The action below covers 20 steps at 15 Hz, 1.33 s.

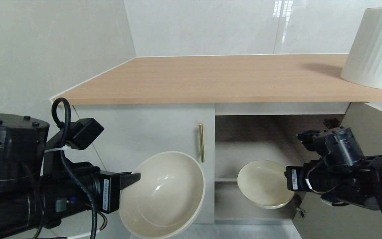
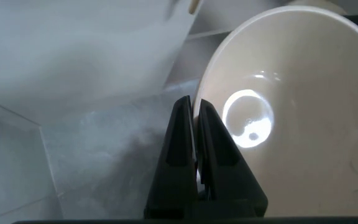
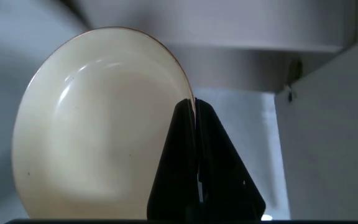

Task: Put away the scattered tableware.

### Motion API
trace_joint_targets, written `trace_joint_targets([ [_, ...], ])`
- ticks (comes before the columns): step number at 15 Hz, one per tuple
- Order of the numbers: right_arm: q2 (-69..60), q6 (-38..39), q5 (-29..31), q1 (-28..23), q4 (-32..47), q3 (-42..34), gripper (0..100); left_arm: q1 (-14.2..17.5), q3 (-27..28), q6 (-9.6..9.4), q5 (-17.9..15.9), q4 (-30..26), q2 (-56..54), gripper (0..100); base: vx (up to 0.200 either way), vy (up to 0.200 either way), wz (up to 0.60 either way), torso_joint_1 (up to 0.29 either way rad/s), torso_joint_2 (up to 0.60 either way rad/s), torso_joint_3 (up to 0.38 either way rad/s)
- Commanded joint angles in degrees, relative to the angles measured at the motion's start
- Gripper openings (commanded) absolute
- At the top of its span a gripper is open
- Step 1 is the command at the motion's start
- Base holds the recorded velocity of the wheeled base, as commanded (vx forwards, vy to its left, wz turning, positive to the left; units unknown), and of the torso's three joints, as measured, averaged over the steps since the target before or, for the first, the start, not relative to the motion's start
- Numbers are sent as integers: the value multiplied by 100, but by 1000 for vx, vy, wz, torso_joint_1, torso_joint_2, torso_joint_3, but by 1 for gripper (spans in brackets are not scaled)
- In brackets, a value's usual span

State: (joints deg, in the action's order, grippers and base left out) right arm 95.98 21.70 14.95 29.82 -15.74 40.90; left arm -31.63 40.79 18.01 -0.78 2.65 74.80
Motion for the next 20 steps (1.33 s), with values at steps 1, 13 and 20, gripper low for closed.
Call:
trace_joint_targets([
  [1, 1301, -140, -88, -442, -773, 190, 0, -1, 43, 1, -1, 8, 8, 0, 0, 0, 0, 0, 0, 0],
  [13, 4087, -667, -9, -1224, -1590, 2678, 0, -53, 113, -8, 16, 8, 210, 0, 0, 0, 0, 0, 0, 0],
  [20, 4526, -474, 131, -1444, -1599, 3267, 0, -62, 105, 1, 25, 8, 228, 0, 0, 0, 0, 0, 0, 0],
])
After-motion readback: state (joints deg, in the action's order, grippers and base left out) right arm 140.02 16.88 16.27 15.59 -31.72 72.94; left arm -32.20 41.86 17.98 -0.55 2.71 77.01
